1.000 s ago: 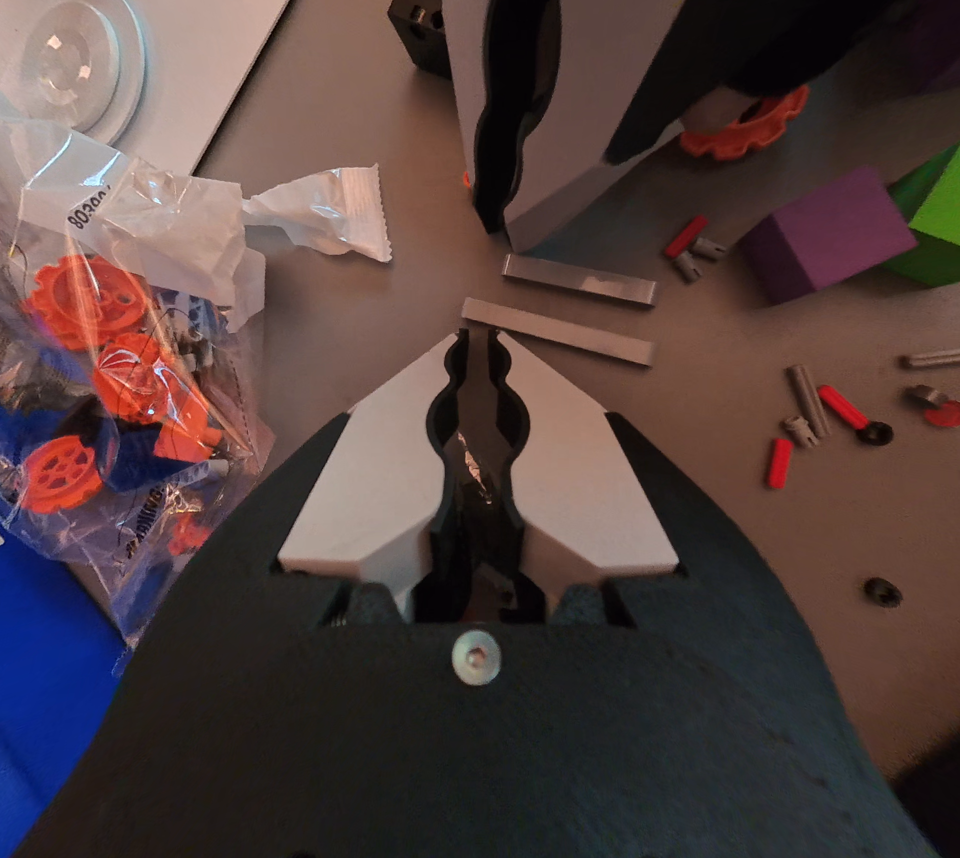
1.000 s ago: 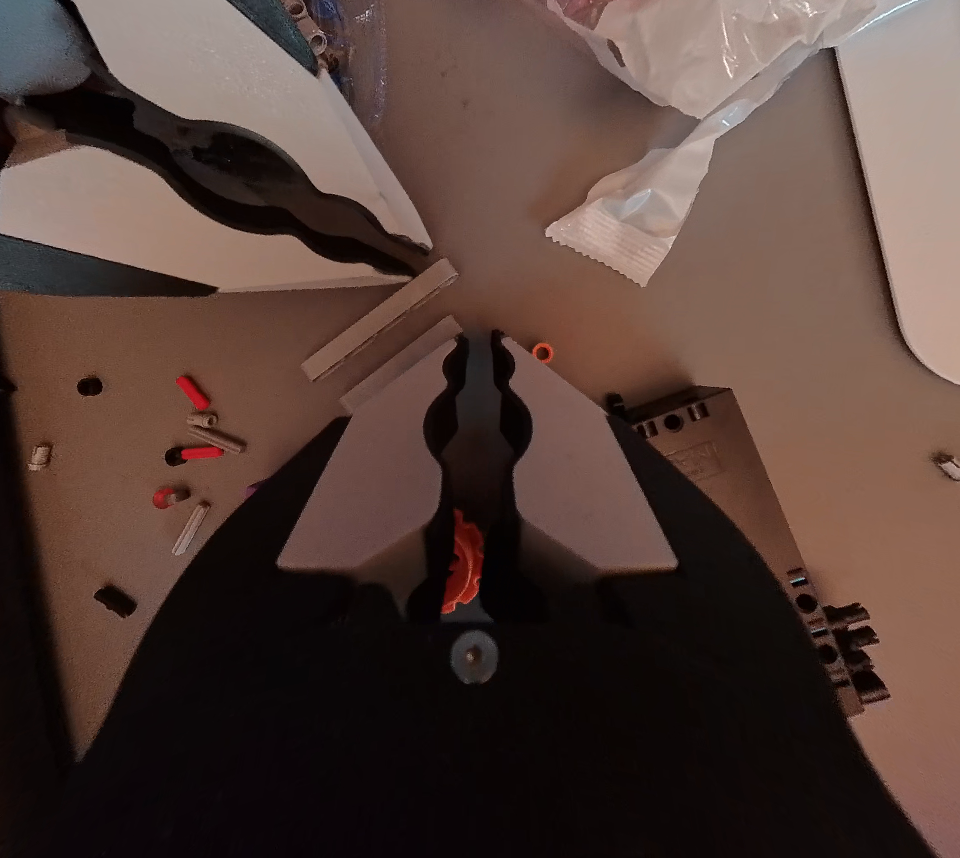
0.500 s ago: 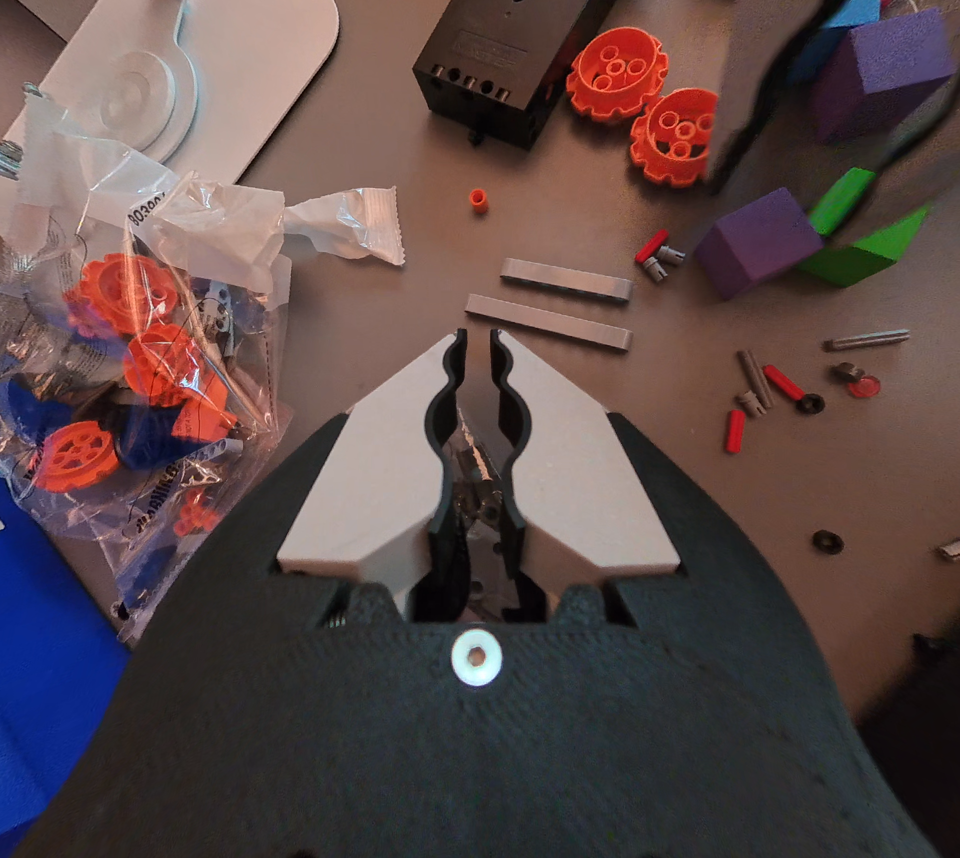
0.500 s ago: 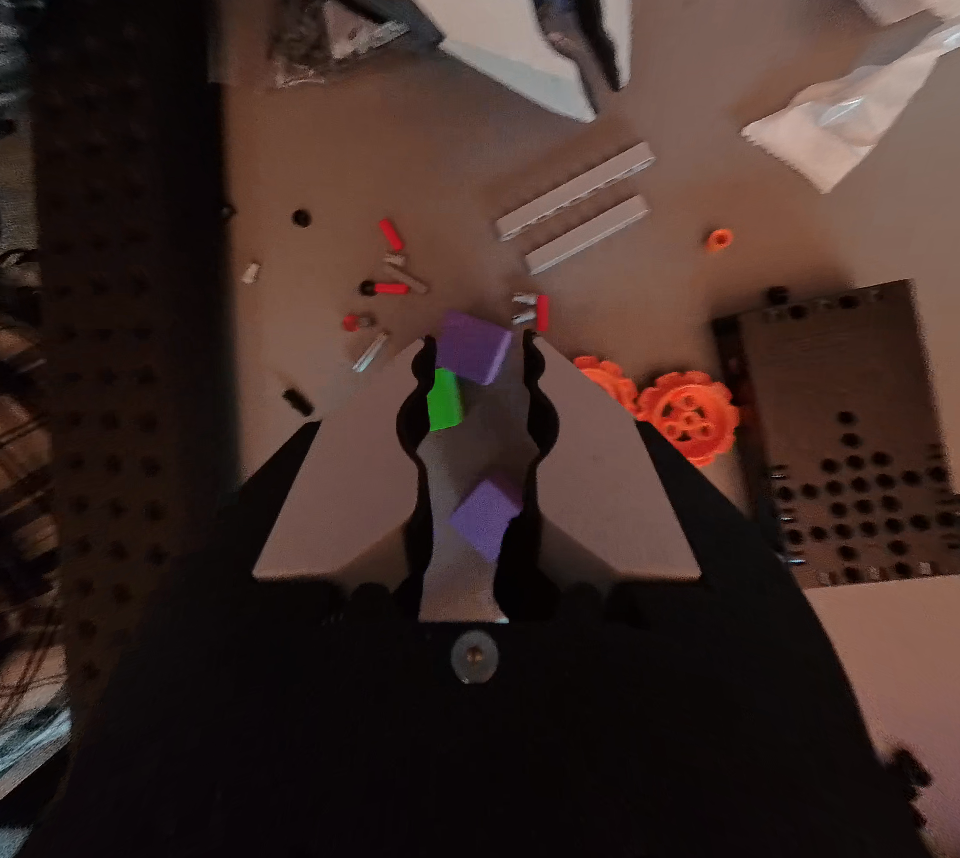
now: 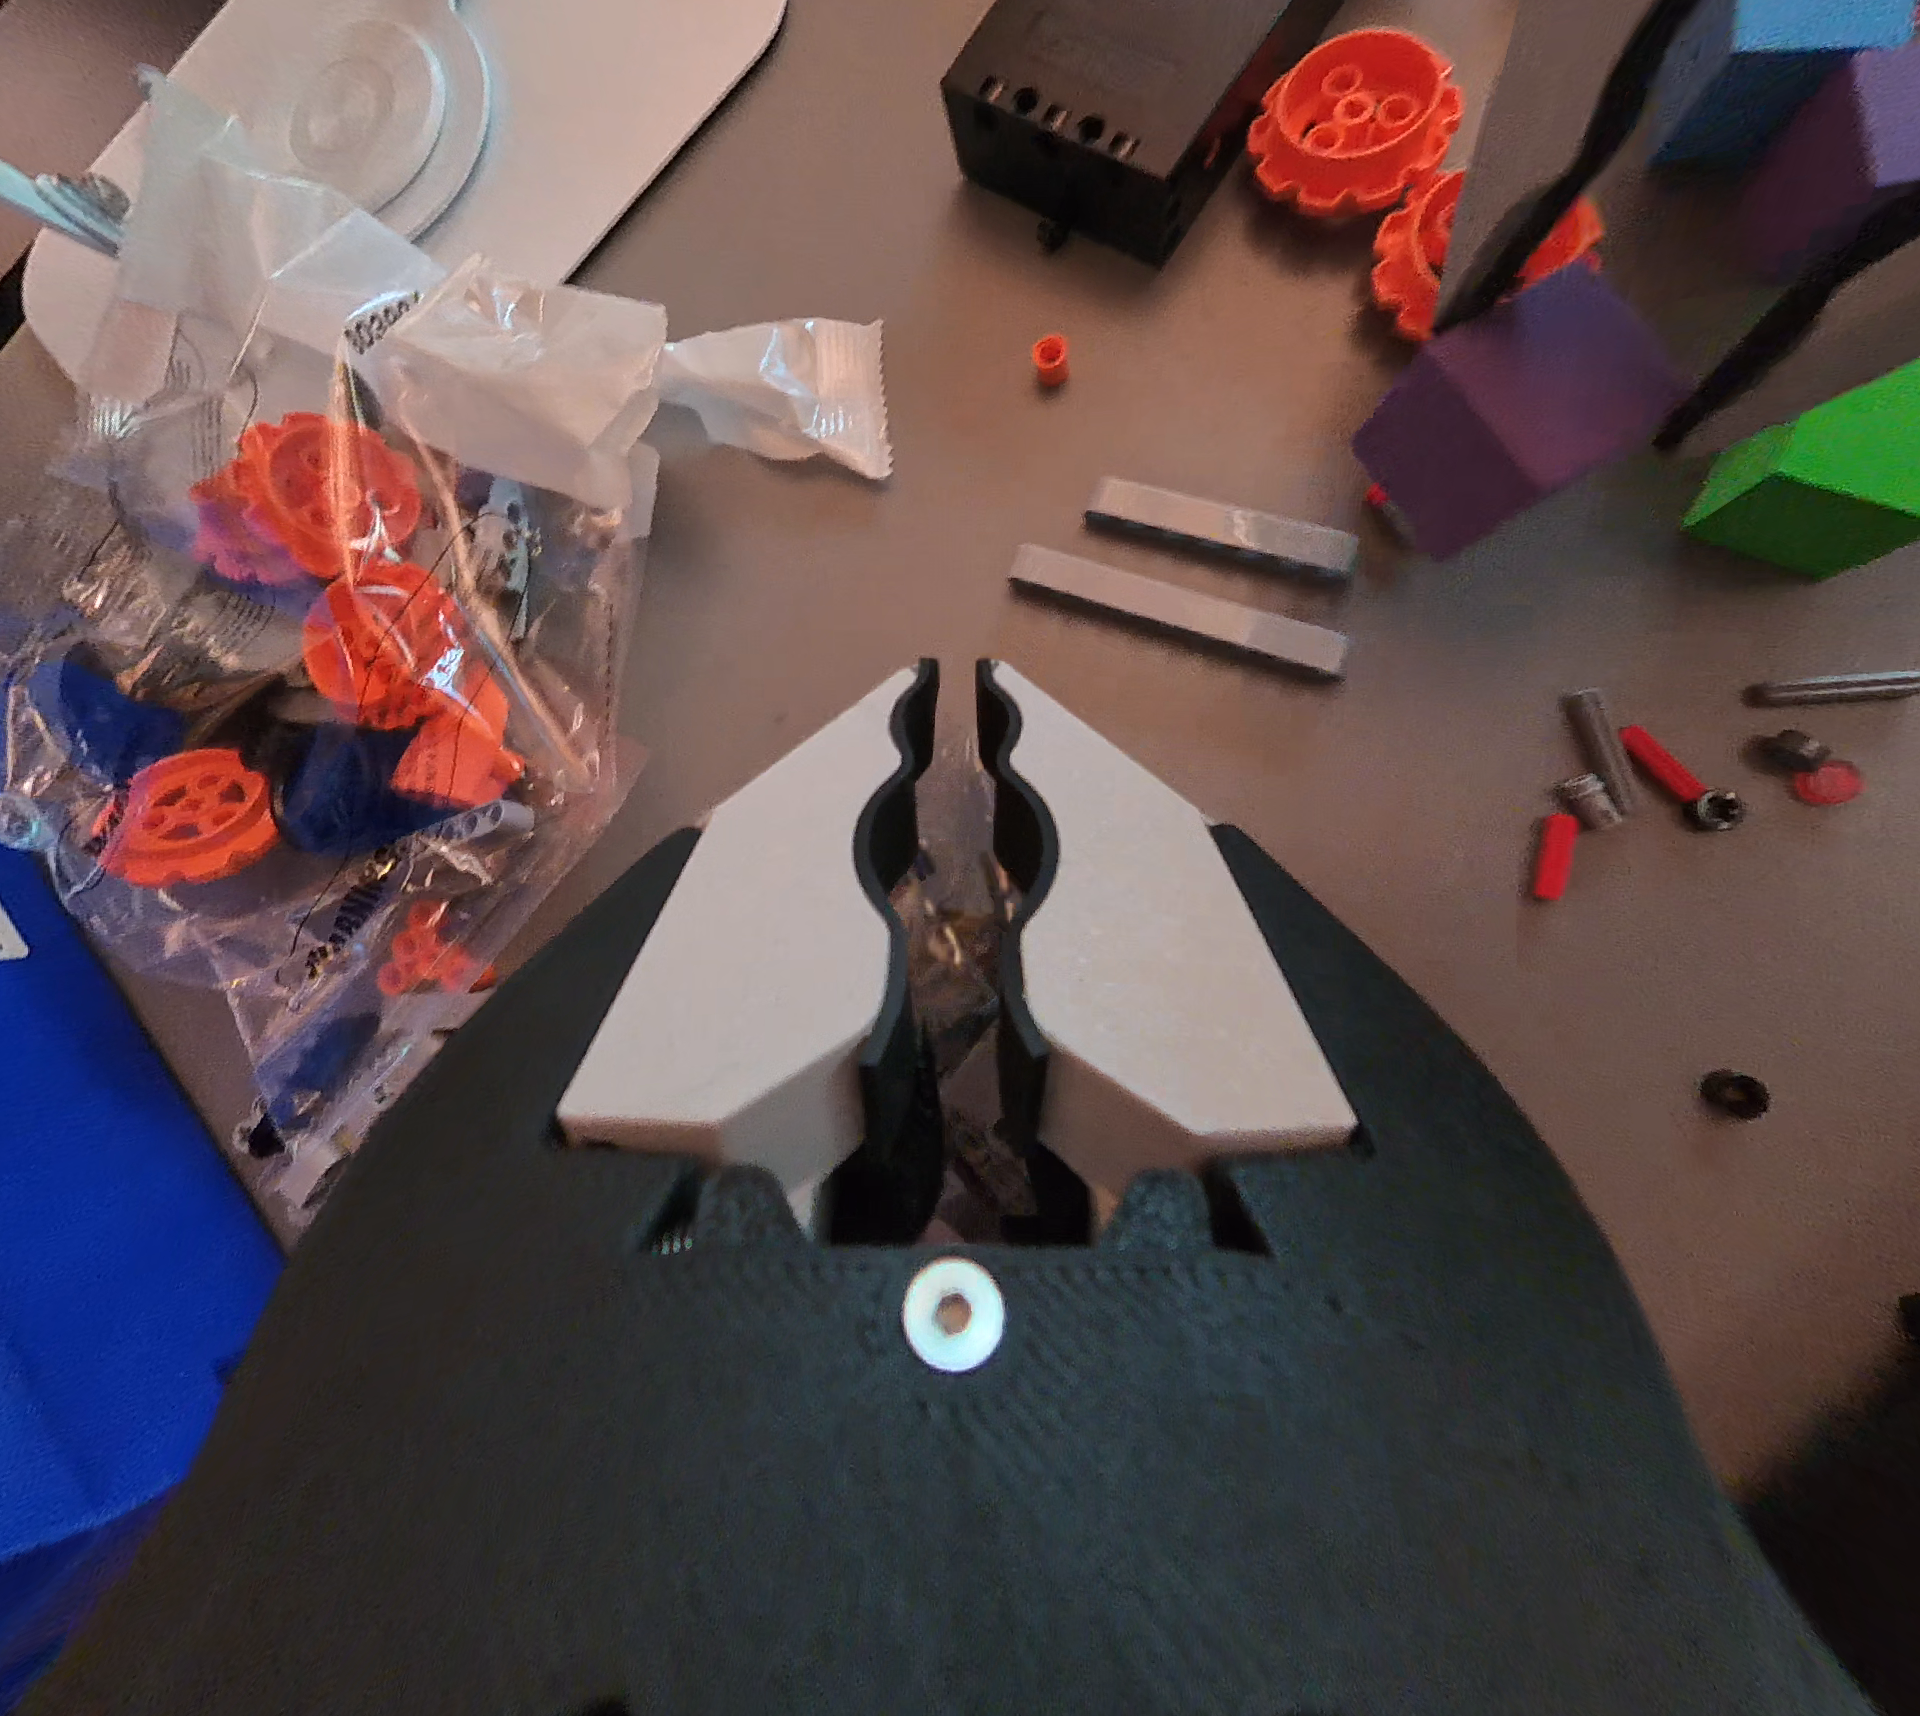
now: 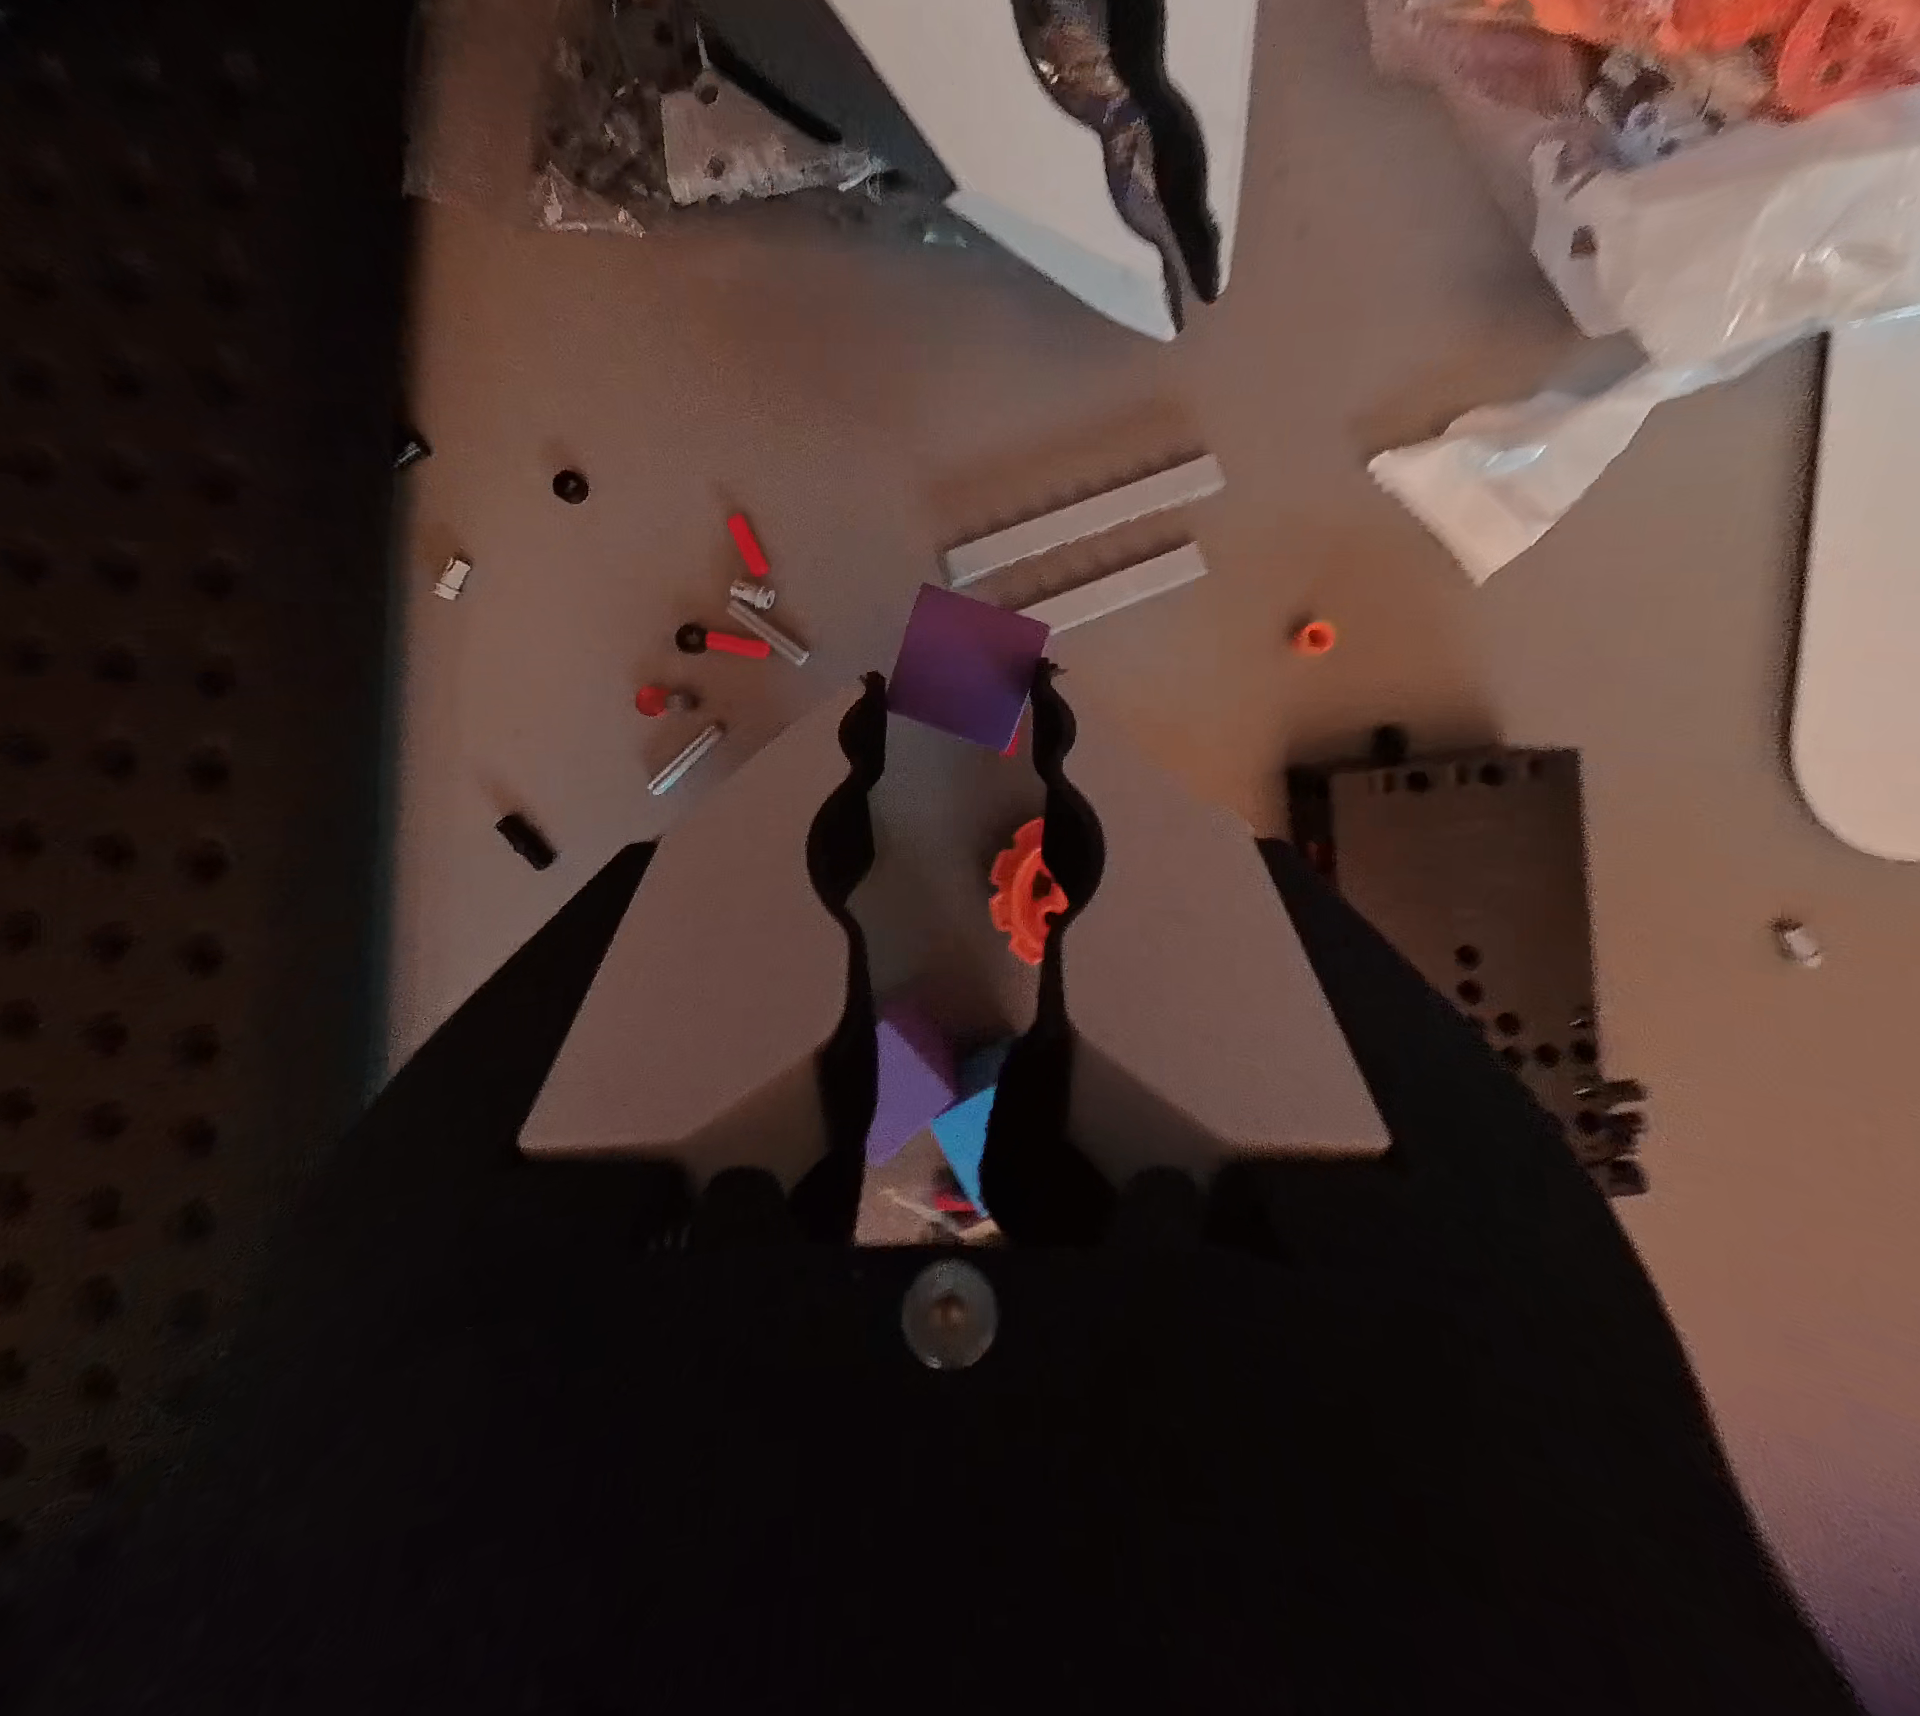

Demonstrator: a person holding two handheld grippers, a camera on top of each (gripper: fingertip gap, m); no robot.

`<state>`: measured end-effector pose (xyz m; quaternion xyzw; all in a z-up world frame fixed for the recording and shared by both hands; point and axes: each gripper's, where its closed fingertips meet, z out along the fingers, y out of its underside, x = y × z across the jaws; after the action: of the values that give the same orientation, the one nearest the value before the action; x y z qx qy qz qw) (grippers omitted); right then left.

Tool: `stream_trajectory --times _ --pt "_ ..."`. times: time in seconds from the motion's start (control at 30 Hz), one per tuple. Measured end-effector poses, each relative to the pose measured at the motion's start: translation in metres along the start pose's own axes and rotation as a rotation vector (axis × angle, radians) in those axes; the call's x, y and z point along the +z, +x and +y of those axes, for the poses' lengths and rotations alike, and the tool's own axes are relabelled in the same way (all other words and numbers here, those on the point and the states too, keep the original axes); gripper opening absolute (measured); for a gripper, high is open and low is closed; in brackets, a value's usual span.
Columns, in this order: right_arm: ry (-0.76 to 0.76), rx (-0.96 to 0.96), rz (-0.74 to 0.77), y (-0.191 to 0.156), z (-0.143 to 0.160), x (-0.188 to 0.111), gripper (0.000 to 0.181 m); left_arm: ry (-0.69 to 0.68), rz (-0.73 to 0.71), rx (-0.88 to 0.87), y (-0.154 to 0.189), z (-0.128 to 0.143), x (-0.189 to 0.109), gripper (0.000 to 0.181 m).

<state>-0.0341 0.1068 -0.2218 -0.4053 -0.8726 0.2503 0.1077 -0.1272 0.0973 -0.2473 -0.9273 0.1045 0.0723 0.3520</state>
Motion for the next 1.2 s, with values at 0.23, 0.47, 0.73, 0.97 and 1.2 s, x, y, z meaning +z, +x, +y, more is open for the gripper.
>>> stream_trajectory --times 0.23,0.47,0.73,0.97,1.2 --pt "-0.058 -0.182 -0.121 0.021 -0.018 0.008 0.026 -0.002 -0.032 -0.018 -0.007 0.005 0.0 0.005" --pt "-0.16 -0.362 -0.225 0.024 -0.02 0.027 0.026 0.014 -0.024 -0.045 -0.01 0.005 0.001 0.005" --pt "-0.209 -0.406 -0.293 0.029 -0.015 0.036 0.026 0.018 -0.02 -0.048 -0.01 0.005 0.001 0.005" --pt "-0.224 -0.43 -0.321 0.03 -0.012 0.037 0.027 0.015 -0.017 -0.049 -0.01 0.005 0.002 0.005" --pt "-0.238 -0.436 -0.314 0.034 -0.011 0.037 0.027 0.015 -0.013 -0.052 -0.009 0.005 0.003 0.006"
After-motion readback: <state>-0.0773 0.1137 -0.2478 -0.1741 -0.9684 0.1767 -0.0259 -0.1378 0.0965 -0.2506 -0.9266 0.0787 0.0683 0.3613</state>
